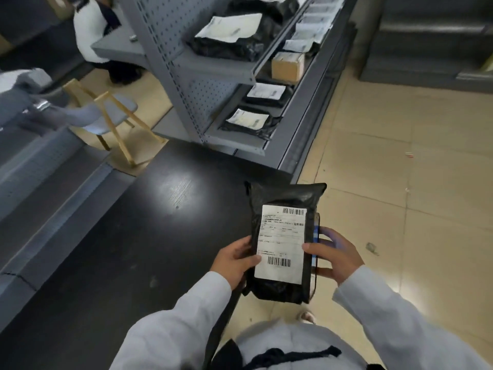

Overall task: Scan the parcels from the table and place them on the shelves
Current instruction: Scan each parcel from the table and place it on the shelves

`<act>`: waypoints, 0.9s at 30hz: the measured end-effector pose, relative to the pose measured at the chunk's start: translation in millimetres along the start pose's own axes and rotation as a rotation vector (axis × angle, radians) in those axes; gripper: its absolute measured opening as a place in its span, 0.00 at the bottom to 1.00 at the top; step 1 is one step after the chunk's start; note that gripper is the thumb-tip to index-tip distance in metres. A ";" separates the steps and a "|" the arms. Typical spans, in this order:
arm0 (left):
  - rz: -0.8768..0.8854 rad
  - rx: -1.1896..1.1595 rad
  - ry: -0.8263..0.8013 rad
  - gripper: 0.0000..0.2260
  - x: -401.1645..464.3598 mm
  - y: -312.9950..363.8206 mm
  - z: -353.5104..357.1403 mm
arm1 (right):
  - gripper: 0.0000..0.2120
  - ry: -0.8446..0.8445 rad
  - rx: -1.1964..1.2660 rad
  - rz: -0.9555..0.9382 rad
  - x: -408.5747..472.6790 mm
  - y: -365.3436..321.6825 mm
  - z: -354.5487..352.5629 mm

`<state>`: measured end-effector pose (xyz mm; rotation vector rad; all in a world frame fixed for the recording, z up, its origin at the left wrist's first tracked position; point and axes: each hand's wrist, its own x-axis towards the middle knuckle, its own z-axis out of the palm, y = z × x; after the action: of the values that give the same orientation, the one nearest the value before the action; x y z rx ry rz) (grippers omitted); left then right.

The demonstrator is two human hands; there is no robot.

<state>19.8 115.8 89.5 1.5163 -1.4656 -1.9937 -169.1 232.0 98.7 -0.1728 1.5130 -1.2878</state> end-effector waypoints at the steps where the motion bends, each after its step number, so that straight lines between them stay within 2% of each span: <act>1: 0.014 0.024 -0.014 0.20 7.4 10.6 12.3 | 0.28 0.004 0.023 -0.028 2.2 -7.6 -12.9; 9: 0.063 0.106 -0.125 0.17 51.3 77.1 99.0 | 0.40 0.084 0.181 -0.174 22.1 -54.8 -101.9; 13: 0.033 0.160 -0.153 0.17 91.9 104.5 133.7 | 0.32 0.116 0.232 -0.200 45.3 -75.0 -139.5; 15: 0.012 0.173 -0.173 0.17 120.3 121.2 154.7 | 0.34 0.141 0.239 -0.208 63.9 -89.5 -156.6; 22: 0.005 0.165 -0.304 0.13 243.4 206.1 247.3 | 0.39 0.249 0.177 -0.228 147.3 -197.5 -217.3; 27: 0.019 0.197 -0.375 0.14 312.8 283.8 310.3 | 0.40 0.319 0.185 -0.289 193.4 -280.5 -264.0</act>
<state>-473.8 -57.1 122.2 1.2328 -1.8590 -2.2712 -589.1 149.3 149.4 -0.0684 1.6664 -1.7440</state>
